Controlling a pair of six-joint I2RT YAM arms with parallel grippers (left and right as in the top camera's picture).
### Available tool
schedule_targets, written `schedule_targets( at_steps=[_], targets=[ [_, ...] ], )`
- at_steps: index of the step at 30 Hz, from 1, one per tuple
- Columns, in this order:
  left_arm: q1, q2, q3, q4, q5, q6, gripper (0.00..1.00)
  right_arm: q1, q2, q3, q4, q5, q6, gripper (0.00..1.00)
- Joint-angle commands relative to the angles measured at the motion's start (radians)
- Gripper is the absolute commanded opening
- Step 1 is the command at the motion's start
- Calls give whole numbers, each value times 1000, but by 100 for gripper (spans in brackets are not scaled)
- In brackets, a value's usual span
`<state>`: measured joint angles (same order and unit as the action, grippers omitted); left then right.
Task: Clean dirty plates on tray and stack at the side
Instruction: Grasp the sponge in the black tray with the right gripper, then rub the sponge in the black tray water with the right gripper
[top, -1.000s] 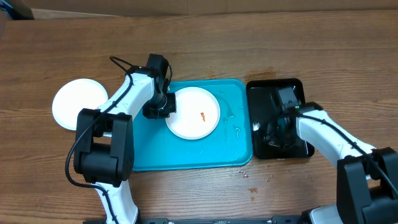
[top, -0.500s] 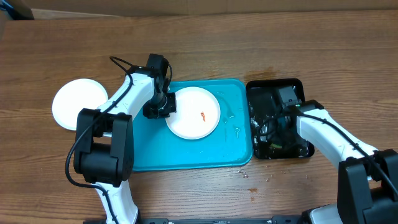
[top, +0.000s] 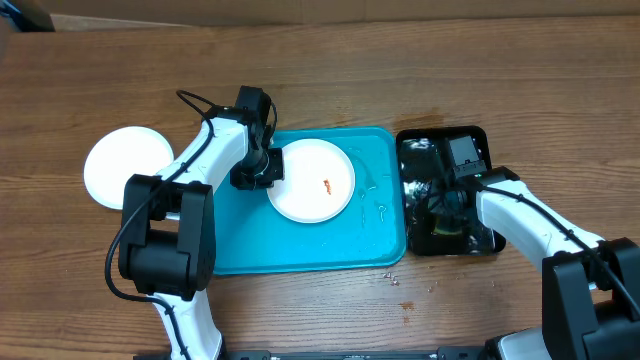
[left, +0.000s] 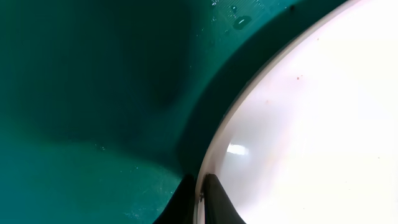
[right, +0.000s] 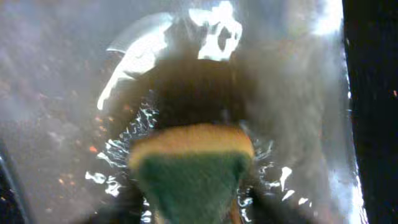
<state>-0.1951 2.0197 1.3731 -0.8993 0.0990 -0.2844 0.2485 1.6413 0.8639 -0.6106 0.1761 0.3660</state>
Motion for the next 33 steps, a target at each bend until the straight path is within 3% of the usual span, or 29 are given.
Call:
schedule_targets(
  at_steps=[1, 4, 5, 6, 8, 10, 11, 12, 14, 19, 21, 23, 24, 26, 33],
  targets=[
    [-8, 21, -30, 14, -31, 0, 6, -4, -1, 42, -39, 14, -3, 100],
    [-8, 21, -30, 14, -31, 0, 11, -4, -1, 40, -101, 14, -2, 100],
    [-8, 21, -30, 14, -31, 0, 11, -4, -1, 37, -118, 14, 1, 95],
    [-8, 21, -30, 15, -31, 0, 10, -4, -1, 34, -127, 13, 1, 84],
    [-8, 21, -30, 17, -31, 0, 7, -4, -1, 29, -138, 14, 1, 49],
    [-8, 21, -30, 21, -31, 0, 6, -4, -1, 27, -131, 14, 1, 25],
    [-8, 21, -30, 22, -31, 0, 6, -4, -1, 29, -129, 14, 0, 19],
    [-9, 21, -30, 25, -31, 0, 11, -4, -2, 47, -146, 14, 0, 4],
    [-8, 21, -30, 29, -32, 0, 24, -4, -3, 79, -185, 14, 1, 4],
    [-8, 21, -30, 57, -32, 0, 26, -3, -3, 112, -224, 14, 0, 4],
    [-8, 21, -30, 70, -32, 0, 25, -4, -3, 112, -229, 14, 0, 7],
    [-8, 21, -30, 74, -32, 0, 8, -4, -3, 112, -226, 14, 0, 11],
    [-8, 21, -30, 74, -32, 0, 5, -4, -3, 112, -226, 15, 0, 11],
    [-9, 21, -30, 70, -32, 0, 4, -3, -3, 112, -227, 15, -4, 4],
    [-11, 21, -30, 21, -33, -58, 4, -3, -34, 179, -330, 18, -7, 4]
  ],
)
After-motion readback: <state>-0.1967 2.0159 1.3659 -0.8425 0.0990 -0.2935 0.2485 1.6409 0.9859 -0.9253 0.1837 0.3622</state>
